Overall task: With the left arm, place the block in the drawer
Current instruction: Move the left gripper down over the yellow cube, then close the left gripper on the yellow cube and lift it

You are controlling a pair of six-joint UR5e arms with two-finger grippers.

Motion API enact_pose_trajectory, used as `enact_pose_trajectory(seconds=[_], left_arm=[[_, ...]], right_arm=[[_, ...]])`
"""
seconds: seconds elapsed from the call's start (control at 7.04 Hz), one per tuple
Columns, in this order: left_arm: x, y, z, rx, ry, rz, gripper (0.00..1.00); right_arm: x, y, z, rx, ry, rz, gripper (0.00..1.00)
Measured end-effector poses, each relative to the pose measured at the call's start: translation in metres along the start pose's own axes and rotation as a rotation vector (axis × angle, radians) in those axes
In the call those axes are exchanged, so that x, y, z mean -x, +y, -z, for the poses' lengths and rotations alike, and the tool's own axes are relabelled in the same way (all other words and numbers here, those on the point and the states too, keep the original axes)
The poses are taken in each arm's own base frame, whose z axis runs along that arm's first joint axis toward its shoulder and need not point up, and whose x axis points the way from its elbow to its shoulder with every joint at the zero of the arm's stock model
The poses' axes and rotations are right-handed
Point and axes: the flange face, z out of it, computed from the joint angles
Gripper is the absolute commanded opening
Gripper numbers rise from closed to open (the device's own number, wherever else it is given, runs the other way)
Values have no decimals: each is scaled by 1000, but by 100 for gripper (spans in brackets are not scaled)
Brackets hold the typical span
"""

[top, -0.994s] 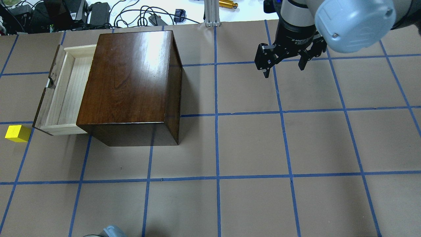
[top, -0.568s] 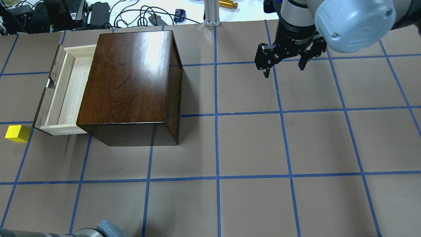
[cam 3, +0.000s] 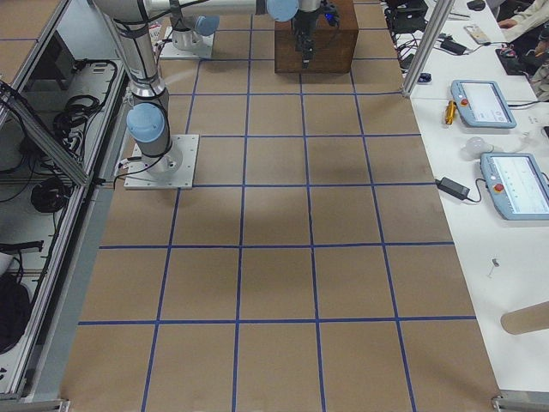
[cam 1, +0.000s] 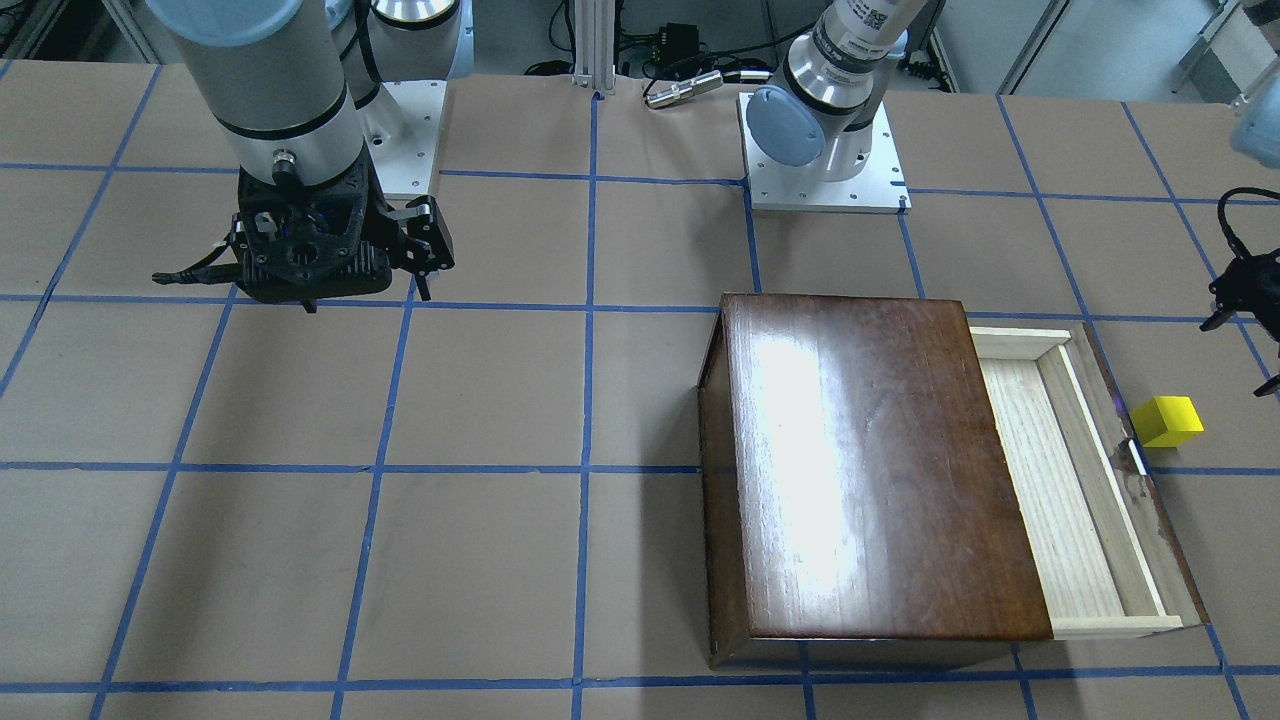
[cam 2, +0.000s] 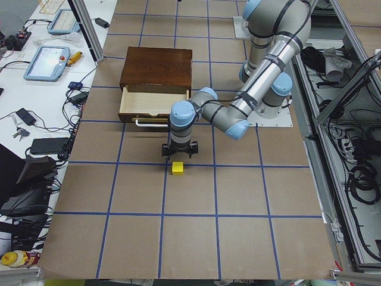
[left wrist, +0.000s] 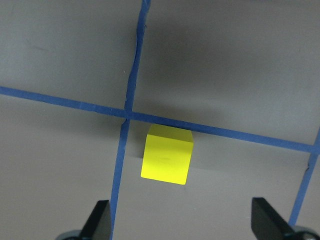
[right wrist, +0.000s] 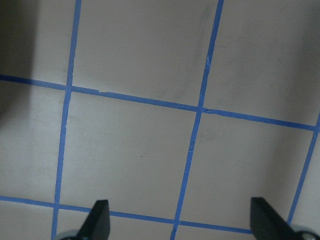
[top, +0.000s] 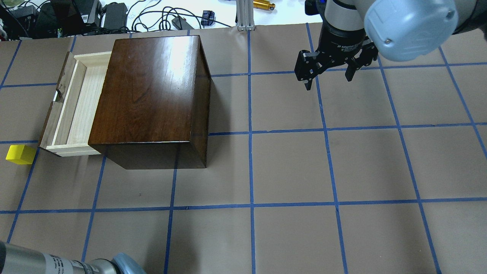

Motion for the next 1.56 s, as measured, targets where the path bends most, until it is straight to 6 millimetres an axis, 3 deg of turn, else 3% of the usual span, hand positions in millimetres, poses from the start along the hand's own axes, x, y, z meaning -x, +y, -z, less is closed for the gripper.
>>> enact_pose_trajectory(seconds=[0.71,1.42,1.56], left_arm=[[10,4,-64,-71,21,-75,100],[9,6,-99,-93,50,-77,100],[9,6,-102,-95,53,-77,93]], right_arm=[[0,0,0,0,0,0,100],[0,0,0,0,0,0,100],[0,0,0,0,0,-1,100]])
